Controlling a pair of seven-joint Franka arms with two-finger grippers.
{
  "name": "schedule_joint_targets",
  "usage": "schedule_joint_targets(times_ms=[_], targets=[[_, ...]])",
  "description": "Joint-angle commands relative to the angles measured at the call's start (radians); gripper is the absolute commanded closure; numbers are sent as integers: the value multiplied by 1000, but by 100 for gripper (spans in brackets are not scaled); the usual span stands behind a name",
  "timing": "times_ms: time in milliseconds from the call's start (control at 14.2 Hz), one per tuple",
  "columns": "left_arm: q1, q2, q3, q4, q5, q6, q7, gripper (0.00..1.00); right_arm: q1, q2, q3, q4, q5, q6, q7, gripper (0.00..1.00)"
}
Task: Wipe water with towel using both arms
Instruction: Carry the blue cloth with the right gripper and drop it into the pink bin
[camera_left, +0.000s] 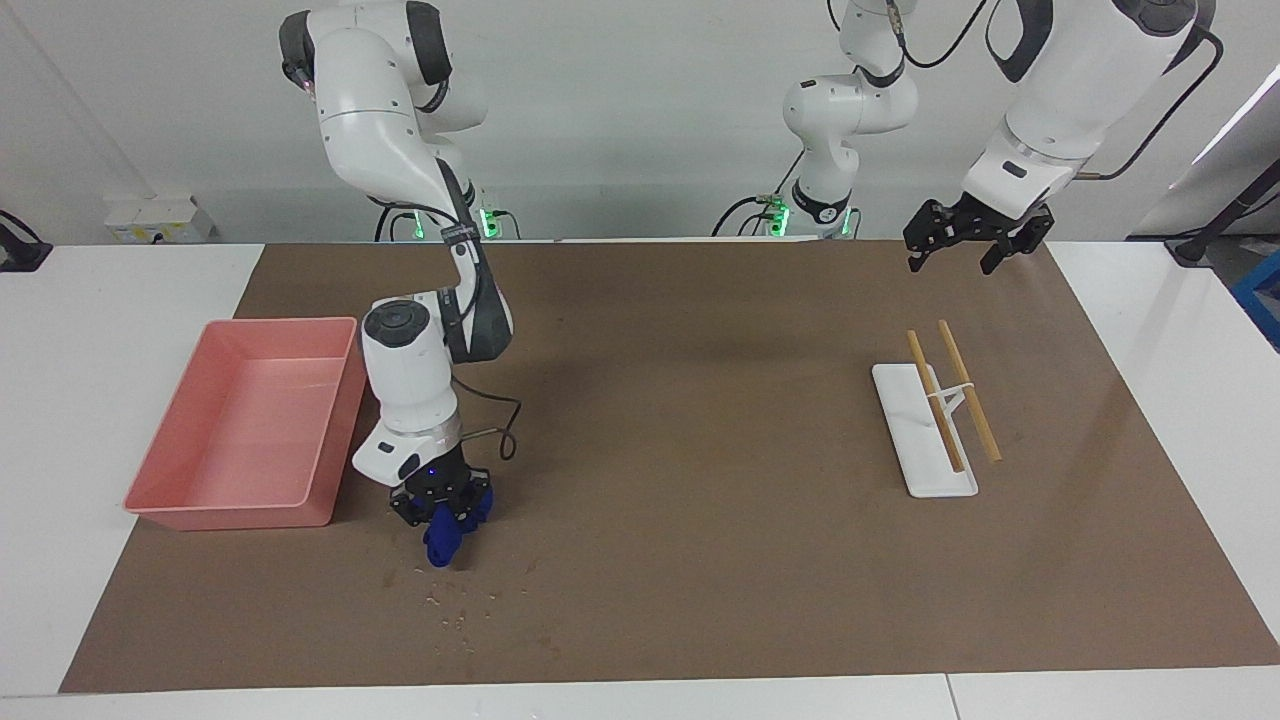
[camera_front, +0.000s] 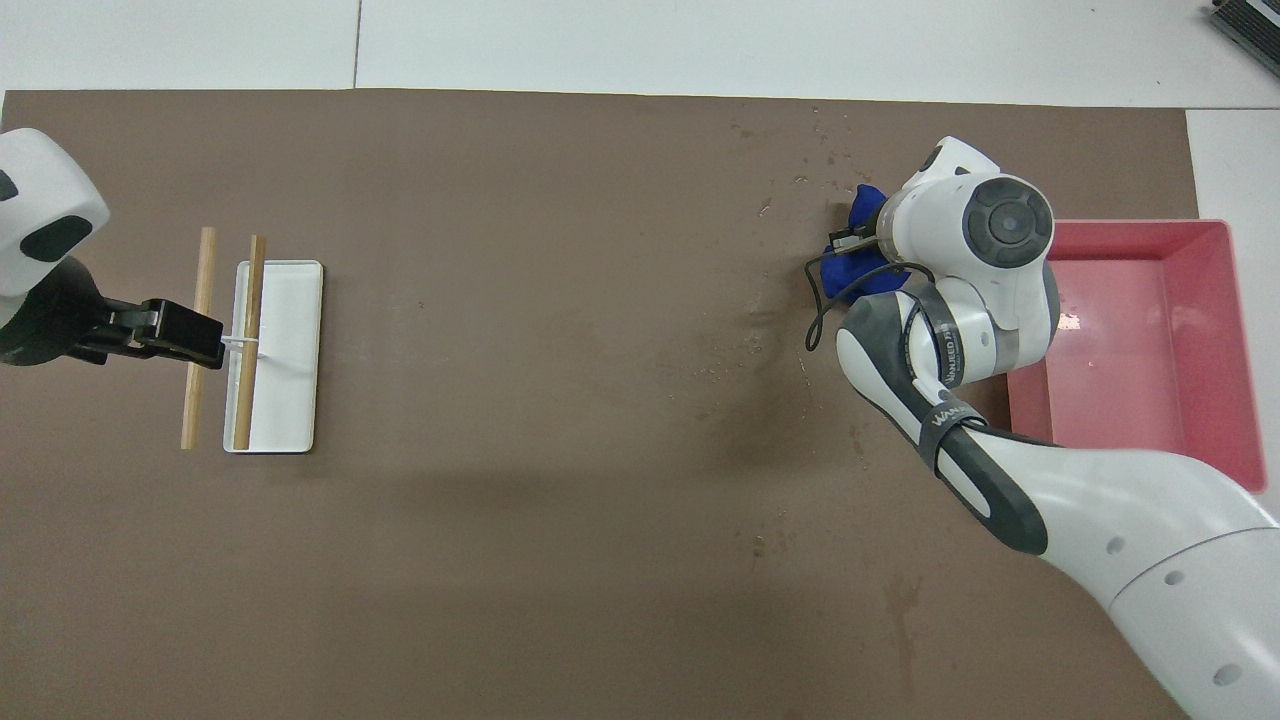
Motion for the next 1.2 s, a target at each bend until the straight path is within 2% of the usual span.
schedule_joint_targets(times_ms=[0, 212, 565, 918, 1129], targets=[[8, -11, -1, -16, -11, 17, 9, 0, -11, 1, 10, 131, -20, -177, -45, 100], [8, -11, -1, -16, -11, 17, 9, 0, -18, -46, 7, 226, -22, -399, -112, 100], [8, -11, -1, -17, -11, 17, 9, 0, -72, -200, 4, 234, -25, -683, -270, 100], [8, -11, -1, -17, -11, 17, 9, 0, -214, -367, 4, 234, -58, -881, -578, 100], [8, -11, -1, -17, -11, 17, 9, 0, -340, -404, 4, 216, -62, -892, -768, 100]])
